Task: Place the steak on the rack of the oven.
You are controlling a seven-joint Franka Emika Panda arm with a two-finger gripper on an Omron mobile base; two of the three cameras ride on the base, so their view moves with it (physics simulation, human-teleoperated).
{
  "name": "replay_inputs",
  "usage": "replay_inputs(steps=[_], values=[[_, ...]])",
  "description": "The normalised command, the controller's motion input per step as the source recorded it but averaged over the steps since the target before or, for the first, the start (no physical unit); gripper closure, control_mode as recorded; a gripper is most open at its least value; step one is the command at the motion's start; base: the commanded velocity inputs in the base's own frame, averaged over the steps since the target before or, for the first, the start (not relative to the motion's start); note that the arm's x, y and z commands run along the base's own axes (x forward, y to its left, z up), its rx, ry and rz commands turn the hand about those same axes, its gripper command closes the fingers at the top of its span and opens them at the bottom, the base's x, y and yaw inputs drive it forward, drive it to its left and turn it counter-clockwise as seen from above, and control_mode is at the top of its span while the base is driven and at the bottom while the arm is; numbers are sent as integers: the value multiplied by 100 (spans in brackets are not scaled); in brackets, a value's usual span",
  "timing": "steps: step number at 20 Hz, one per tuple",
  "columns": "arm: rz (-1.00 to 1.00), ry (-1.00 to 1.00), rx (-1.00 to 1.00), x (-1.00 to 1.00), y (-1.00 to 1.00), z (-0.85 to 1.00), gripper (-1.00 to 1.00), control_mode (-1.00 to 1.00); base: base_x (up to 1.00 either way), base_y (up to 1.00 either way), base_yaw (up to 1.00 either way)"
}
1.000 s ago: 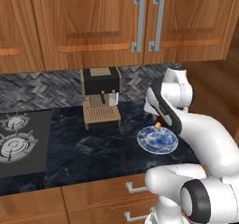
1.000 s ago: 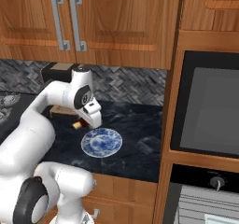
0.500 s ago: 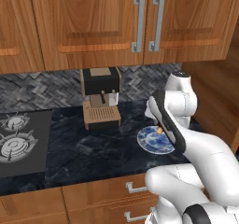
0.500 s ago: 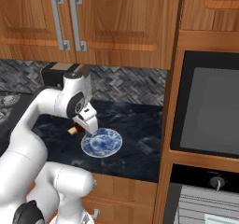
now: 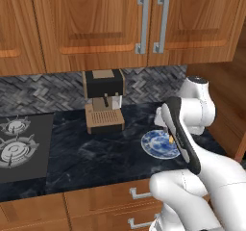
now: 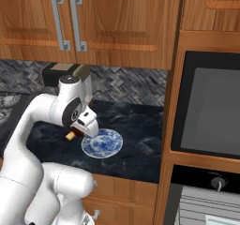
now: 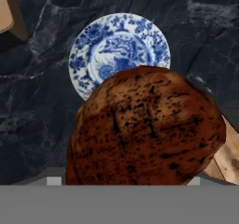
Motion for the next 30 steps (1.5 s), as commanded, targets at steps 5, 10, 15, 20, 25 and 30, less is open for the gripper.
replay_inputs(steps=[5, 10, 15, 20, 25, 30], values=[[17, -6, 0, -50, -54, 22, 100, -100, 0, 0, 0], [11, -1, 0, -55, -37, 1, 100, -100, 0, 0, 0], [9, 1, -4, -48, -19, 15, 100, -100, 0, 0, 0], [7, 7, -17, -62, -32, 28, 100, -100, 0, 0, 0], [0, 9, -19, -71, -54, 11, 100, -100, 0, 0, 0], [-4, 0, -20, -99, -66, 0, 100, -100, 0, 0, 0]])
